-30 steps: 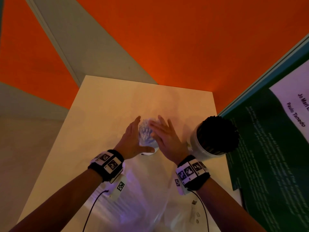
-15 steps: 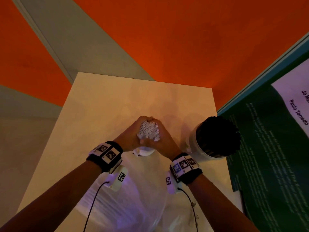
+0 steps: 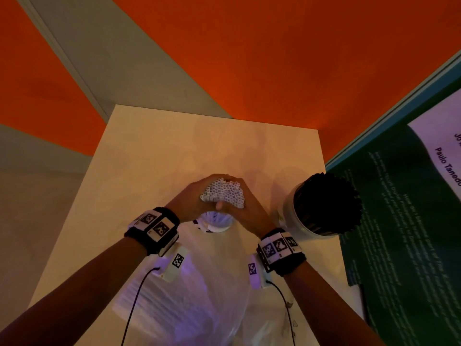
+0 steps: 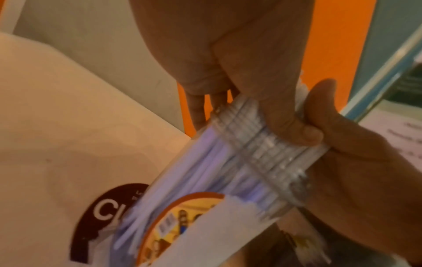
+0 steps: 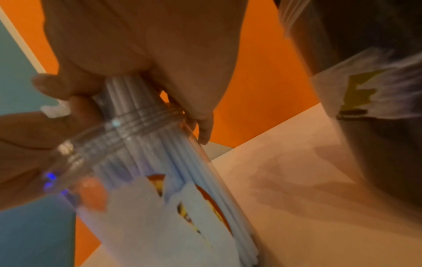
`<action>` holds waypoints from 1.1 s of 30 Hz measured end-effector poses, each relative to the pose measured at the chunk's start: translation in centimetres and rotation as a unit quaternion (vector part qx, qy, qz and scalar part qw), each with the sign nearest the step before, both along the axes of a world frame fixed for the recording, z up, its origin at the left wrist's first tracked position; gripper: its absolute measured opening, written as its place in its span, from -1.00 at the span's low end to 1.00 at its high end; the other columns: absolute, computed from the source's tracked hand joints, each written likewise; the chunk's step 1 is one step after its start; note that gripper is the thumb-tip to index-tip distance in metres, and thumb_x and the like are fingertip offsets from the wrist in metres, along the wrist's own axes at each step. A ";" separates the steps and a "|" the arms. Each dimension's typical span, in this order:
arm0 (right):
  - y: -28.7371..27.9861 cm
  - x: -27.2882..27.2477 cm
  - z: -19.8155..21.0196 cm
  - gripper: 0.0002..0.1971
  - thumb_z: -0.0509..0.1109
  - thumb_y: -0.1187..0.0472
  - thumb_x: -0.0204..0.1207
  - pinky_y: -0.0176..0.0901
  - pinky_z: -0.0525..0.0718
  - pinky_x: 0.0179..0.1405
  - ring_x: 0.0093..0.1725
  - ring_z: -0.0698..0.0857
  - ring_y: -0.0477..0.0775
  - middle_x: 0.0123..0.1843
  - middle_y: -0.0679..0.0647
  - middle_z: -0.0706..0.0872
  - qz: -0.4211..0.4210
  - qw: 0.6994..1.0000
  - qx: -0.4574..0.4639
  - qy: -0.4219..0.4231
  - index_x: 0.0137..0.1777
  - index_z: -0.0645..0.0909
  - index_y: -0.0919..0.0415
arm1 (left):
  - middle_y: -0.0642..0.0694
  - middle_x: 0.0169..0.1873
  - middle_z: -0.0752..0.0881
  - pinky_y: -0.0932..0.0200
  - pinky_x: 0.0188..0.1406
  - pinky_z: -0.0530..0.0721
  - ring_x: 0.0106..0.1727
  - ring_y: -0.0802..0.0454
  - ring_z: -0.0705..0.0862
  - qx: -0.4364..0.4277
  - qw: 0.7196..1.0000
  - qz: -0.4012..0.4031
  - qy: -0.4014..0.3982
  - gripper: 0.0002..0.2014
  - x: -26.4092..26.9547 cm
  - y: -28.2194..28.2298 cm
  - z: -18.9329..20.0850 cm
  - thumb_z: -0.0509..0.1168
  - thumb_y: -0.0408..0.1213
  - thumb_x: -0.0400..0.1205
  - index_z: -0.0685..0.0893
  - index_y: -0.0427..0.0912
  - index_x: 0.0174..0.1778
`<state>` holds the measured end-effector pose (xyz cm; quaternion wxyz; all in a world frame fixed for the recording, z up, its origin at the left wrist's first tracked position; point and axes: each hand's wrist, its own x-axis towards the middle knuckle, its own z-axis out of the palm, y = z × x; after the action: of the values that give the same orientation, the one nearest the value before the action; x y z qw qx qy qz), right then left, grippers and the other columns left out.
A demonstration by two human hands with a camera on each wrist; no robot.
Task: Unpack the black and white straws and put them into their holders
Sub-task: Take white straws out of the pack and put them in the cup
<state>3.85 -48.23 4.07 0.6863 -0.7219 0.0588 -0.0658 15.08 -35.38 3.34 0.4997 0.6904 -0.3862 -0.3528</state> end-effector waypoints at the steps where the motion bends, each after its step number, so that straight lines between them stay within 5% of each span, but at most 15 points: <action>1: 0.0 0.2 0.0 -0.66 0.50 0.28 0.43 -0.05 0.66 0.28 0.22 0.72 0.00 0.20 0.05 0.78 -0.004 1.000 0.016 -0.018 0.21 0.71 0.06 | 0.34 0.24 0.60 0.48 0.22 0.49 0.27 0.42 0.57 -0.006 1.000 0.002 0.004 -0.43 0.1 0.0 0.3 0.50 -0.12 0.41 0.46 0.33 0.29; 3: 0.1 0.0 0.0 -0.55 0.55 0.33 0.37 0.25 0.60 0.34 0.26 0.68 0.22 0.26 0.31 0.69 -0.021 0.999 0.041 0.007 0.28 0.61 0.32 | 0.17 0.30 0.59 0.25 0.29 0.54 0.34 0.18 0.57 0.004 1.000 -0.001 0.004 -0.38 0.3 -0.1 0.3 0.53 -0.16 0.43 0.41 0.30 0.33; 7: -0.9 -2.2 -0.9 0.04 0.59 -0.08 0.23 -0.11 0.38 0.54 0.52 0.38 -0.12 0.58 -0.03 0.33 -0.072 0.985 -0.046 0.151 0.64 0.09 0.09 | -0.04 0.55 0.29 0.05 0.38 0.40 0.52 0.08 0.31 0.061 0.998 0.018 -0.002 0.13 0.6 0.5 -0.3 0.61 0.01 0.22 0.02 0.13 0.59; 10: -1.7 -4.7 -1.5 -0.01 0.51 -0.07 0.35 -0.14 0.23 0.57 0.61 0.20 -0.13 0.67 -0.07 0.17 -0.086 0.979 -0.072 0.171 0.68 0.00 0.06 | 0.04 0.61 0.11 0.01 0.41 0.33 0.55 0.14 0.19 0.066 0.996 0.057 -0.005 0.30 0.4 2.4 -0.6 0.66 0.03 0.11 -0.12 0.18 0.62; 12: -1.6 -7.2 -1.4 -0.21 0.45 -0.02 0.45 -0.24 0.33 0.48 0.54 0.33 -0.14 0.60 -0.09 0.31 -0.112 0.974 -0.080 0.182 0.62 0.17 0.07 | 0.06 0.56 0.14 0.01 0.45 0.32 0.53 0.14 0.20 0.072 0.992 0.099 -0.028 0.30 -0.4 4.2 -1.0 0.67 0.04 0.07 -0.04 0.07 0.62; 16: -0.5 -13.6 -1.4 -0.89 0.39 0.21 0.58 -0.26 0.53 -0.05 -0.05 0.63 0.00 -0.03 0.09 0.65 -0.131 0.970 -0.142 0.145 -0.04 0.55 0.24 | 0.01 0.25 0.38 0.05 0.29 0.42 0.27 0.02 0.39 0.114 0.960 0.098 -0.234 0.10 -4.0 8.2 -0.8 0.54 0.40 0.08 0.36 -0.19 0.42; 18: 0.4 -16.5 -1.2 -0.85 0.37 0.30 0.58 -0.31 0.51 -0.16 -0.26 0.59 -0.15 -0.25 0.02 0.62 -0.060 0.969 -0.160 0.180 -0.23 0.55 0.21 | 0.06 0.06 0.49 0.10 0.12 0.42 0.06 0.06 0.43 0.112 0.934 0.041 -0.337 -0.18 -6.5 9.4 -0.3 0.30 0.53 0.24 0.51 -0.08 0.17; 20: 2.0 -18.6 -1.2 -0.85 0.36 0.27 0.57 -0.46 0.52 -0.20 -0.34 0.58 -0.33 -0.29 -0.11 0.65 0.073 0.943 -0.175 0.274 -0.24 0.65 0.15 | 0.16 -0.16 0.48 0.16 -0.07 0.39 -0.13 0.12 0.42 0.141 0.917 -0.050 -0.370 -0.36 -9.2 9.9 0.3 0.12 0.58 0.35 0.50 0.04 -0.09; 22: 4.0 -19.9 -2.3 -0.83 0.34 0.21 0.56 -0.51 0.56 -0.24 -0.33 0.61 -0.30 -0.22 -0.07 0.72 0.187 0.904 -0.171 0.344 -0.09 0.74 0.25 | 0.20 -0.29 0.43 0.24 -0.26 0.31 -0.26 0.15 0.41 0.205 0.898 -0.146 -0.360 -0.39 -12.2 10.2 0.4 0.04 0.60 0.37 0.42 0.08 -0.22; 25: 7.6 -20.7 -4.2 -0.80 0.31 0.28 0.55 -0.43 0.59 -0.17 -0.17 0.67 -0.06 0.00 0.19 0.78 0.244 0.879 -0.183 0.367 0.06 0.74 0.29 | 0.14 -0.20 0.56 0.24 -0.26 0.35 -0.27 0.12 0.50 0.291 0.869 -0.235 -0.325 -0.34 -16.1 10.7 -0.1 0.08 0.61 0.33 0.46 0.05 -0.12; 27: 9.6 -20.6 -5.3 -0.81 0.32 0.36 0.55 -0.38 0.53 0.00 0.05 0.68 0.04 0.15 0.27 0.74 0.211 0.891 -0.235 0.325 0.08 0.71 0.36 | 0.05 -0.01 0.65 0.16 -0.10 0.47 -0.10 -0.01 0.63 0.319 0.851 -0.263 -0.324 -0.37 -17.6 11.1 -0.4 0.16 0.51 0.41 0.51 0.01 0.06; 29: 11.7 -20.3 -5.6 -0.79 0.32 0.44 0.55 -0.52 0.44 0.19 0.21 0.64 0.04 0.23 0.34 0.69 0.152 0.924 -0.236 0.260 0.14 0.66 0.49 | -0.04 0.05 0.69 0.06 0.00 0.56 0.01 -0.11 0.67 0.305 0.863 -0.263 -0.307 -0.63 -18.5 11.7 0.1 0.19 0.18 0.61 0.55 -0.03 0.08; 31: 13.5 -19.4 -5.2 -0.85 0.30 0.50 0.53 -0.66 0.42 0.10 -0.01 0.65 -0.12 0.01 0.39 0.72 0.087 0.949 -0.221 0.208 0.02 0.65 0.55 | -0.09 -0.01 0.72 0.07 -0.06 0.58 -0.06 -0.10 0.66 0.269 0.894 -0.241 -0.265 -0.82 -19.1 12.3 0.9 0.15 -0.08 0.68 0.58 -0.08 0.02; 33: 14.9 -18.3 -4.6 -0.83 0.25 0.51 0.56 -0.60 0.47 -0.05 -0.26 0.58 -0.27 -0.24 0.12 0.64 0.053 0.947 -0.226 0.220 -0.19 0.60 0.33 | -0.08 -0.10 0.71 0.17 -0.17 0.49 -0.22 0.00 0.58 0.227 0.919 -0.217 -0.239 -0.88 -19.6 13.3 1.6 0.15 -0.18 0.70 0.55 -0.10 -0.09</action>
<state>-14.42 -33.33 -0.50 0.4774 -0.8568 0.1539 0.1192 -4.48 -22.12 4.99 0.1337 0.7483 -0.5441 -0.3553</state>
